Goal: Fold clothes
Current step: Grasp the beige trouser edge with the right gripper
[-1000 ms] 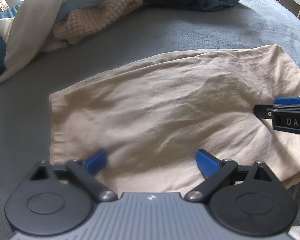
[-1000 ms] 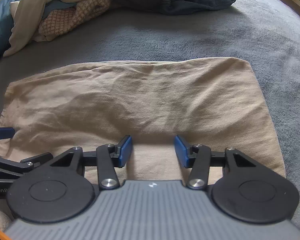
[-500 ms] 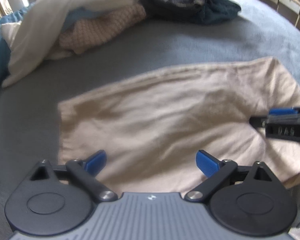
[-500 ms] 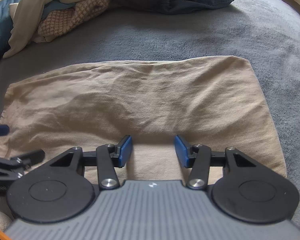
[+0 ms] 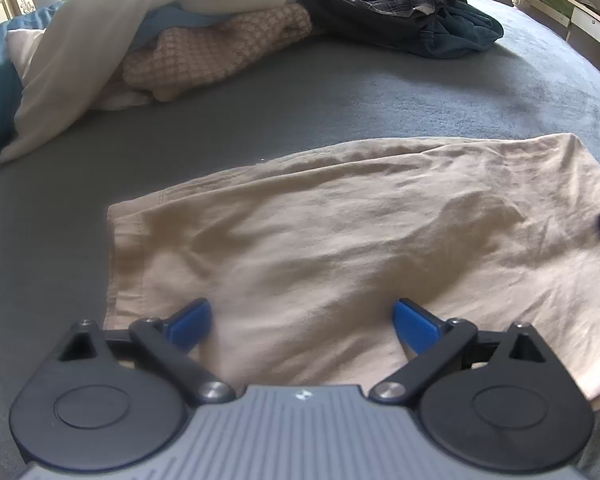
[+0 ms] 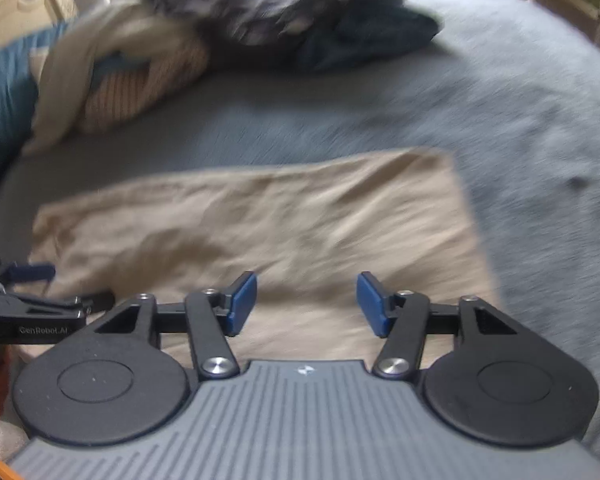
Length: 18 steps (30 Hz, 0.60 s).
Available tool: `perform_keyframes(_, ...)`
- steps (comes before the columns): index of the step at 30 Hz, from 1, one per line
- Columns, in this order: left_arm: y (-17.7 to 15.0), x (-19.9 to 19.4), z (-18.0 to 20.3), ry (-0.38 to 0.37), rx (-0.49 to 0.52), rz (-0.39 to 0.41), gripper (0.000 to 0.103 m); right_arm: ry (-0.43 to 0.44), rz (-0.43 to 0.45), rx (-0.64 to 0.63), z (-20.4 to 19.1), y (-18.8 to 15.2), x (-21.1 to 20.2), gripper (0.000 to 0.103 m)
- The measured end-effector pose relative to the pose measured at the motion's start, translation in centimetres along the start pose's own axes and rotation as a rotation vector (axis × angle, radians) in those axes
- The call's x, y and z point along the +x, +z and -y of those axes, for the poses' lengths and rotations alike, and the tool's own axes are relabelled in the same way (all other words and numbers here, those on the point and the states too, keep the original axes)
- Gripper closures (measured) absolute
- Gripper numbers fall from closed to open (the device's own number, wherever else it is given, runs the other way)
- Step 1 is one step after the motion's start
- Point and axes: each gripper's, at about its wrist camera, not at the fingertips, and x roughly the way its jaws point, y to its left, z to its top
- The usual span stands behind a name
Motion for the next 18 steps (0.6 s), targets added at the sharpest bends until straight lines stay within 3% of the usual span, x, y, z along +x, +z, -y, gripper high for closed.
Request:
perform_keyframes(3,-0.3,0.1,-0.1,-0.005,-0.002,0.001,0.004,-0.009,-0.009,0.097,4.4,0.1,-1.0,0.040)
perform_keyframes(8,-0.5,0.4,-0.3,-0.014,-0.004,0.003,0.003,0.146,-0.076,0.359,10.6,-1.4,-0.2,0.038)
perform_keyframes(12,-0.6,0.4,-0.3,-0.011,0.000,0.004,0.003,0.267,-0.084,0.473,12.5,-2.0,0.8,0.030)
perform_keyframes(16,-0.7,0.4,-0.3,-0.009,0.004,0.005,0.003,0.343,-0.079,0.538,13.5,-2.0,1.8,0.030)
perform_keyframes(18,-0.7,0.4,-0.3,-0.008,0.006,0.005,0.003,0.360,-0.071,0.564,14.3,-1.6,2.3,0.036)
